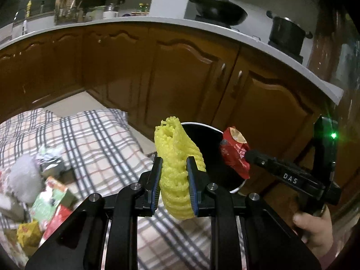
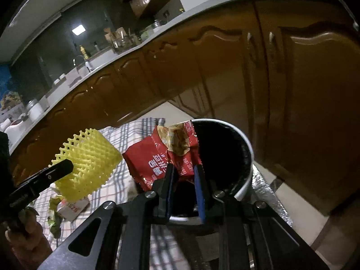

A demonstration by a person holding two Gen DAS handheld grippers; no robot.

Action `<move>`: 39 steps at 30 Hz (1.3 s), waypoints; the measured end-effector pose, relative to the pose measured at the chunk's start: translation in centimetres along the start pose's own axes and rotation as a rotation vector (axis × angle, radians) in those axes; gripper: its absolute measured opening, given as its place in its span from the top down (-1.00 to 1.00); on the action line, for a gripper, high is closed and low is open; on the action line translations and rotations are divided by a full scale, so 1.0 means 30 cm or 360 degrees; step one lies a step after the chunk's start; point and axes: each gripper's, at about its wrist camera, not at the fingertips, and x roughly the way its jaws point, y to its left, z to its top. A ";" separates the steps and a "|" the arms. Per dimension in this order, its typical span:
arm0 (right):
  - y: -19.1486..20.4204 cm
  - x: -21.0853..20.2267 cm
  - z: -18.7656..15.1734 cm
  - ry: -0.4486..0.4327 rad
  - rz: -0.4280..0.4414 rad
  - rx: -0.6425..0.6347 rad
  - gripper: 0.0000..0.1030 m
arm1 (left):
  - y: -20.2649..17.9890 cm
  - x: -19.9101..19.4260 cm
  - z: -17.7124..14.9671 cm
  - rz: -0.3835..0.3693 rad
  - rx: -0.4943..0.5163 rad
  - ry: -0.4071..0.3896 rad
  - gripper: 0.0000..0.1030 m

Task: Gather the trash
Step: 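Move both items over the black bin and release them inside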

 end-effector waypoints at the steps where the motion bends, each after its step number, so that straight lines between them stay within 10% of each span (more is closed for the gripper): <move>1: -0.008 0.005 0.003 0.0003 -0.0010 -0.0002 0.66 | -0.005 0.012 0.001 -0.0002 0.0004 0.0007 0.62; 19: -0.070 0.120 0.050 0.0138 -0.0108 -0.0067 0.65 | -0.080 0.259 0.033 -0.0044 0.0052 0.0204 0.58; 23: -0.080 0.136 0.050 0.0161 -0.0104 -0.0055 0.55 | -0.074 0.283 0.034 -0.0043 0.0032 0.0219 0.06; 39: -0.084 0.060 0.003 0.0035 0.0047 0.0084 -0.67 | -0.012 0.148 -0.045 -0.0026 -0.0064 0.0154 -0.14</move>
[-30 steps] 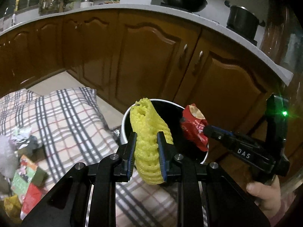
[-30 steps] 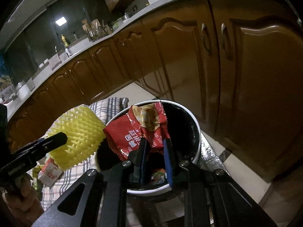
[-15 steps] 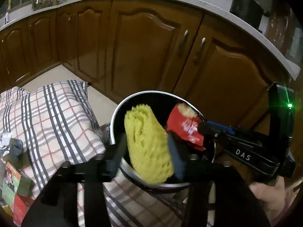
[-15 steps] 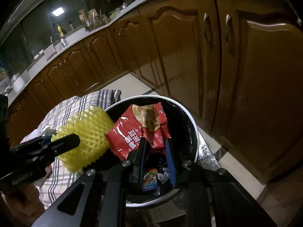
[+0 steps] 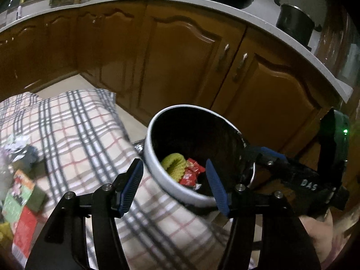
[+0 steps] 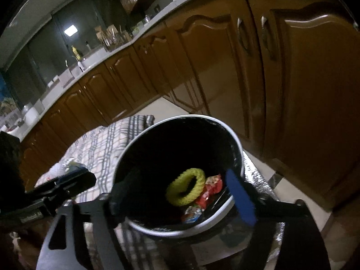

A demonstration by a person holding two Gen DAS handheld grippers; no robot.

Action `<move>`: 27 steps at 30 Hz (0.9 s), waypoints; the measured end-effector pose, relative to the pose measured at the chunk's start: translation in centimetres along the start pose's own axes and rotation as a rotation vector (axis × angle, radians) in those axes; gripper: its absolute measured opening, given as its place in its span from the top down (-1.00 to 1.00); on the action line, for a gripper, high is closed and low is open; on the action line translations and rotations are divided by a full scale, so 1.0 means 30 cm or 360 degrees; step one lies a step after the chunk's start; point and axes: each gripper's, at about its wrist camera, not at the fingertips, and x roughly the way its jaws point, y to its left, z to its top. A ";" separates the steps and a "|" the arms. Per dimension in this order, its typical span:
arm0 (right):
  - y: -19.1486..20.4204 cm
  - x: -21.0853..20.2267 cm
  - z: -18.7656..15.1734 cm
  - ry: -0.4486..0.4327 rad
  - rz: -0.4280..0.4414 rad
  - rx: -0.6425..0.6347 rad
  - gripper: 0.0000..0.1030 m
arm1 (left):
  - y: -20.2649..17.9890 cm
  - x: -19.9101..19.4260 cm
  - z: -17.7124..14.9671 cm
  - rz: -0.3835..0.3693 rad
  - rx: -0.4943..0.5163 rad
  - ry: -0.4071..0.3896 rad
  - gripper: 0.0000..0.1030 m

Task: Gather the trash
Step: 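Move both items over the black bin and release them inside, then return both tools to the table and reach toward the remaining trash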

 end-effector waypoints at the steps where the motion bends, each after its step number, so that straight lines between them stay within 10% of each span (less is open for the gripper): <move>1: 0.006 -0.004 -0.004 -0.0005 0.0007 0.0005 -0.68 | 0.008 -0.016 -0.010 0.0006 -0.0004 -0.0008 -0.14; 27: 0.317 0.028 -0.172 0.0097 0.0268 -0.0028 -0.72 | 0.371 -0.384 -0.210 0.0280 -0.0235 -0.0168 -0.21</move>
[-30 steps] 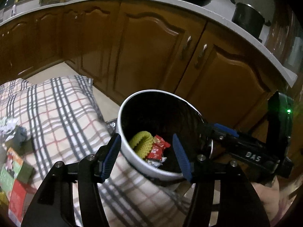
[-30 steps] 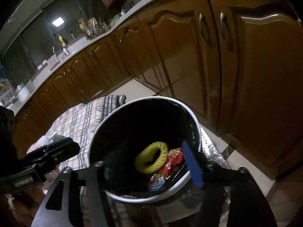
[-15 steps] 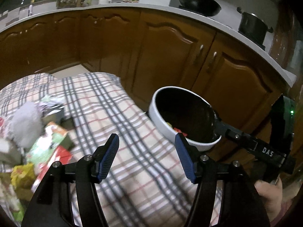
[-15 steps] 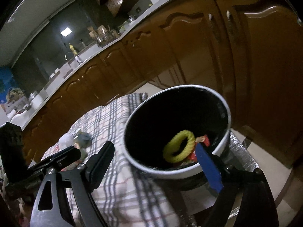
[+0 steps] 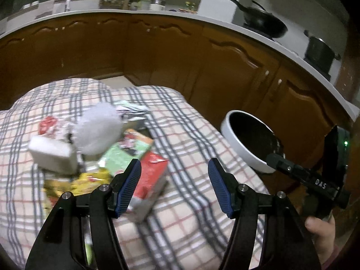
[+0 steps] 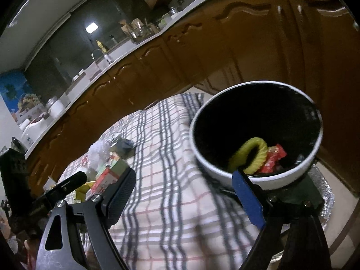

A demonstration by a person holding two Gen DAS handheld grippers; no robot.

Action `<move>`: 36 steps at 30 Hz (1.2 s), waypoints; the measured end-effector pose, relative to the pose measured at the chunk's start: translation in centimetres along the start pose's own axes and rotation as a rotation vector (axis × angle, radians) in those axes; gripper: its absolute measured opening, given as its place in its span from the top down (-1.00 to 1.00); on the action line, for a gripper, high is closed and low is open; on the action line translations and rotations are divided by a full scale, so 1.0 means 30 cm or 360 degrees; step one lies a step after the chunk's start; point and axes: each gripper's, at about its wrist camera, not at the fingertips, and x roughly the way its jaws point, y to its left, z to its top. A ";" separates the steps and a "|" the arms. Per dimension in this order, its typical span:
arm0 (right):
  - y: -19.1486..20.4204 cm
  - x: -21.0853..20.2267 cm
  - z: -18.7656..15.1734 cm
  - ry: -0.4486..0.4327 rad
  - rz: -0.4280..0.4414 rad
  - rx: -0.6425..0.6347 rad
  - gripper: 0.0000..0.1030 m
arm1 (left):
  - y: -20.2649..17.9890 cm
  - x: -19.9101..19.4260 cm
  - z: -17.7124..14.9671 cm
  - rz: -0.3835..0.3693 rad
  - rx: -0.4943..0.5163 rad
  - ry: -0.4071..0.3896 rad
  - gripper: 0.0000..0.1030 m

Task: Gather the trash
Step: 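Return both tools to the table and reach toward the remaining trash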

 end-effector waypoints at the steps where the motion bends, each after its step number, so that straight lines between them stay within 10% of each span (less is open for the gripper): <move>1: 0.013 0.006 -0.003 0.0003 0.0008 -0.0009 -0.72 | 0.014 -0.006 0.001 0.0009 -0.0009 -0.0005 -0.21; 17: 0.200 0.173 0.063 0.0067 0.0233 -0.0099 -0.69 | 0.196 -0.012 0.083 0.0144 -0.0109 -0.0027 -0.21; 26: 0.267 0.376 0.145 0.0211 0.0341 -0.0043 -0.09 | 0.272 0.081 0.152 0.0188 -0.0106 0.0047 -0.21; 36: 0.310 0.548 0.179 0.0348 0.0424 0.0015 0.00 | 0.281 0.208 0.195 0.0191 -0.0022 0.0165 -0.21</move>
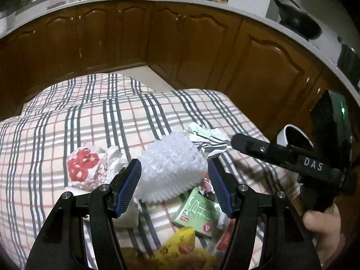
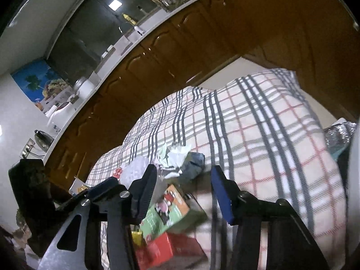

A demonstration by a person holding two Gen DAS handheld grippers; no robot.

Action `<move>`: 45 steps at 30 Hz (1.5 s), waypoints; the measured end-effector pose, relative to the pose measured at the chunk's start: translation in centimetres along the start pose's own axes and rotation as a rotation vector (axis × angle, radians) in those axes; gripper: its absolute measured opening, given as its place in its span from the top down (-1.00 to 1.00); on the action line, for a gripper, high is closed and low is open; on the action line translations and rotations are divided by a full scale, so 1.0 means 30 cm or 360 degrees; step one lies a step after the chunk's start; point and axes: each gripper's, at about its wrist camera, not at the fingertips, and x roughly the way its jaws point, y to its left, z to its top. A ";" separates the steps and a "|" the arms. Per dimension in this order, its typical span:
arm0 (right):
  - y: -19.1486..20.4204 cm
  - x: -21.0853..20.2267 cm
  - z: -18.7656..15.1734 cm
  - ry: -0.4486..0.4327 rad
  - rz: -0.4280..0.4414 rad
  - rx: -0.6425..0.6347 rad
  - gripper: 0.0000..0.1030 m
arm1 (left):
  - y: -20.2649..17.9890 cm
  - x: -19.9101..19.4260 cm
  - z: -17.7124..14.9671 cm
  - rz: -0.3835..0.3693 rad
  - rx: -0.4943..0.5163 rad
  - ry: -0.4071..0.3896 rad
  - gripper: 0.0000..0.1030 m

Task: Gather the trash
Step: 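Return both tools to the table and reach toward the remaining trash, then grasp the white crumpled paper with the right gripper while the left grasps the white foam net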

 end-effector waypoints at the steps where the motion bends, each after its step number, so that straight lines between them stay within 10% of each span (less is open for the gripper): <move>1: -0.005 0.014 0.004 0.0013 0.0005 0.0010 0.00 | 0.002 0.013 0.004 0.0004 0.0008 0.0013 -0.21; 7: -0.025 0.080 0.016 0.0095 0.0060 0.0070 0.39 | -0.003 0.061 0.003 -0.0005 0.0036 0.0047 -0.17; 11: -0.007 0.063 0.009 0.0065 0.0057 0.0031 0.62 | -0.019 0.070 -0.006 -0.0032 0.0078 0.0060 0.64; 14: -0.009 0.017 0.002 0.0020 0.0048 0.0028 0.67 | -0.033 0.052 -0.007 -0.0023 0.0104 0.0026 0.73; 45: -0.219 -0.685 -0.181 -0.0485 -0.0318 0.0077 0.68 | -0.446 -0.165 -0.071 -0.0434 0.0197 -0.0108 0.79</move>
